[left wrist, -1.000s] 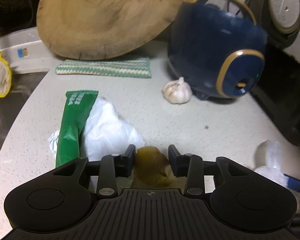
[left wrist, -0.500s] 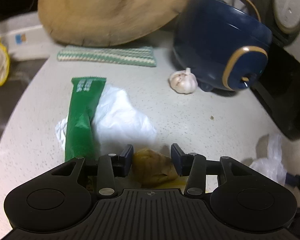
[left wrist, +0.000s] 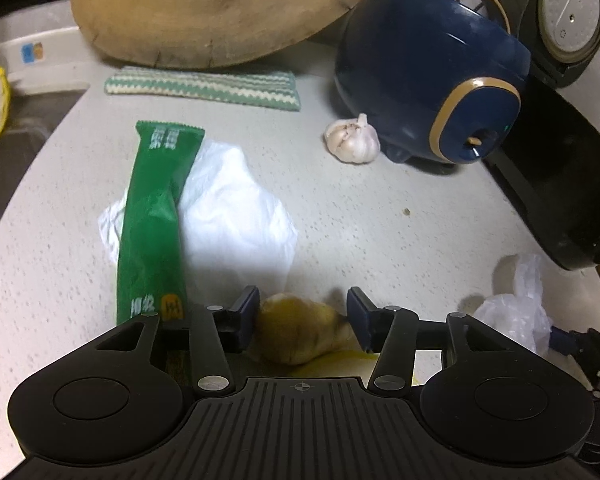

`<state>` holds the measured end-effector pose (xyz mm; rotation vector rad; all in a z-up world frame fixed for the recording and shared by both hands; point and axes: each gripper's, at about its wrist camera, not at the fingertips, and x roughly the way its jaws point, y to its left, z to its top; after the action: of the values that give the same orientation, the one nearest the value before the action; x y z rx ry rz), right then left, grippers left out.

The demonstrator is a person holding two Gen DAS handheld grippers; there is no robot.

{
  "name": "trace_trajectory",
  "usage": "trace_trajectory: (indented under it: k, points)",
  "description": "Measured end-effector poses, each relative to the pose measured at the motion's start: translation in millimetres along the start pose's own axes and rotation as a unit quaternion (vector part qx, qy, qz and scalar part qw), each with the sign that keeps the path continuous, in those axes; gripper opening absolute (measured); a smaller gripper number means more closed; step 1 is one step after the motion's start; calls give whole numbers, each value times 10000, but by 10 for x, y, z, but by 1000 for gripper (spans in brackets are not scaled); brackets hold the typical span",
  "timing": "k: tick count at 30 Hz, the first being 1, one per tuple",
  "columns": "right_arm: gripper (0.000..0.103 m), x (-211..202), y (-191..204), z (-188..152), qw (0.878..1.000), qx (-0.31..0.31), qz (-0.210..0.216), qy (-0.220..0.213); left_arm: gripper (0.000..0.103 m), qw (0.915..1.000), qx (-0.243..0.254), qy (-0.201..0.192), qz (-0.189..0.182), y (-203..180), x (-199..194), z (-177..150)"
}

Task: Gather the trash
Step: 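Grasp the ginger root with the left gripper and lift it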

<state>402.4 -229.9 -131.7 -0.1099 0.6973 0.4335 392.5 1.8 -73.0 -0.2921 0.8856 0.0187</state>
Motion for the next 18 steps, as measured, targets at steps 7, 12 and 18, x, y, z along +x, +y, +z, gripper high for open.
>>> trace_trajectory:
  k: [7,12,18]
  points:
    - [85,3,5,-3,10000,-26,41,-6,57,9969,679,-37,397,-226,-4,-117]
    - [80,-10,4,-5,10000,-41,70,-47,56,9939,934,-271,516,-297,-19,-238]
    - [37,-104,73,-18,9989,-363,171,-242,55,9965,579,-564,223,-191,-97,-270]
